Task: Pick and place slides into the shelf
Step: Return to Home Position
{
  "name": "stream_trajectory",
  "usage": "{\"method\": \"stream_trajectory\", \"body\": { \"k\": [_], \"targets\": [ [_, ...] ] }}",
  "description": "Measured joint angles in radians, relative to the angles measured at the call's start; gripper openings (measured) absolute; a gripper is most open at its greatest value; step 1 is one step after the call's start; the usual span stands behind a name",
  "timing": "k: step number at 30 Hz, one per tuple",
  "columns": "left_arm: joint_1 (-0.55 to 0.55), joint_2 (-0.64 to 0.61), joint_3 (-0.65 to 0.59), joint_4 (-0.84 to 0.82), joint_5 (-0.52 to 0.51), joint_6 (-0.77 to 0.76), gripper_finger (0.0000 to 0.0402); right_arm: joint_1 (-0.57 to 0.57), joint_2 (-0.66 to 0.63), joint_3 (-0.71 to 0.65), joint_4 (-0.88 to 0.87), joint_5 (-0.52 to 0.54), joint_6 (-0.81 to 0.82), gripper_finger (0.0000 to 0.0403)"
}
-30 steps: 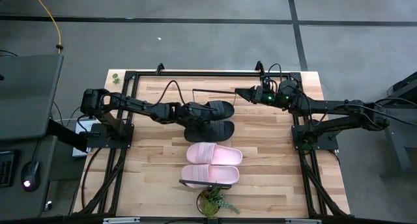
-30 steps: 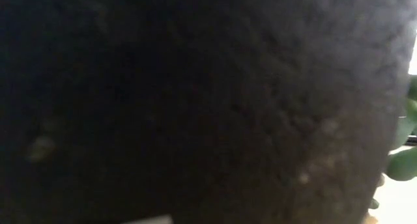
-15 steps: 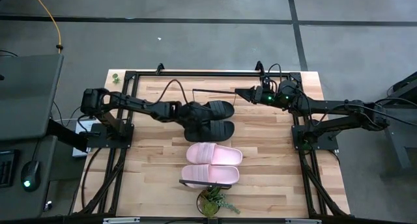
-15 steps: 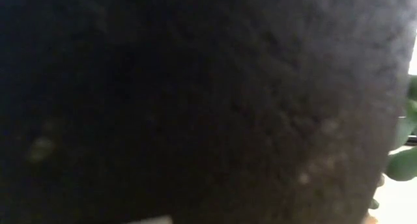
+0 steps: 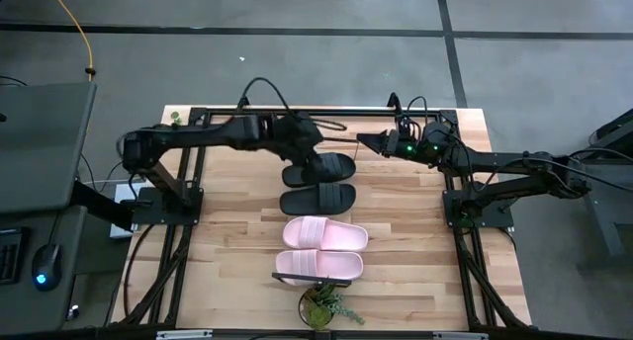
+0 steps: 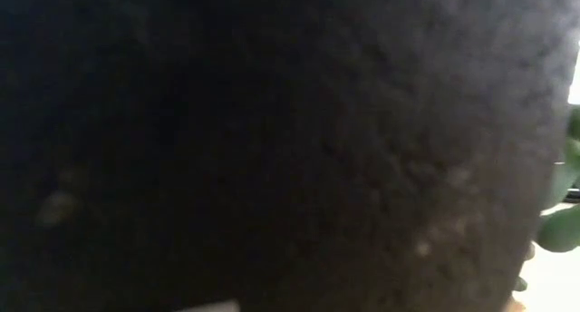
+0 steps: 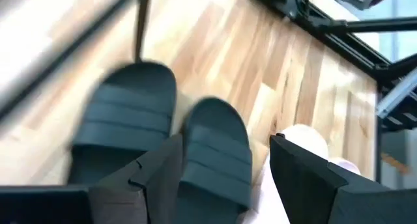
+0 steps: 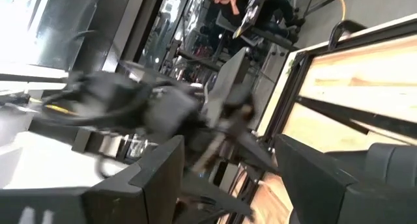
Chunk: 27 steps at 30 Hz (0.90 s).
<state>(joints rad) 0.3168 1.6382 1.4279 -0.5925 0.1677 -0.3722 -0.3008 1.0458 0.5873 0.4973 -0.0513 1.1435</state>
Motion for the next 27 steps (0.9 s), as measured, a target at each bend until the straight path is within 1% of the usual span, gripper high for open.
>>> {"method": "stream_trajectory", "body": {
  "k": [4,7,12,15,18,20,22,27],
  "targets": [
    [-0.003,0.001,0.155,-0.144,-0.099,0.030,0.0211,0.000,0.000,0.000,0.000,0.022,0.014,0.0231],
    [-0.003,0.000,0.260,-0.231,-0.147,0.032,0.0211,0.000,0.000,0.000,0.000,0.022,0.002,0.0231],
    [-0.003,0.000,0.405,-0.354,-0.158,0.079,0.0211,0.000,0.000,0.000,0.000,0.002,0.007,0.0231],
    [-0.003,0.000,0.481,-0.426,-0.158,0.091,0.0211,0.000,0.000,0.000,0.001,-0.002,0.070,0.0231],
    [-0.003,0.000,0.541,-0.468,-0.156,0.095,0.0211,0.000,0.000,0.000,0.001,-0.002,0.088,0.0231],
    [-0.003,-0.007,0.572,-0.490,-0.150,0.113,0.0211,0.000,0.000,0.000,-0.012,-0.002,0.016,0.0231],
    [-0.003,-0.019,0.595,-0.506,-0.147,0.132,0.0211,0.000,0.000,0.000,-0.022,-0.004,-0.014,0.0231],
    [-0.003,-0.060,0.610,-0.560,-0.162,0.140,0.0211,0.000,0.000,0.000,-0.030,-0.005,0.084,0.0231]
  ]
}}
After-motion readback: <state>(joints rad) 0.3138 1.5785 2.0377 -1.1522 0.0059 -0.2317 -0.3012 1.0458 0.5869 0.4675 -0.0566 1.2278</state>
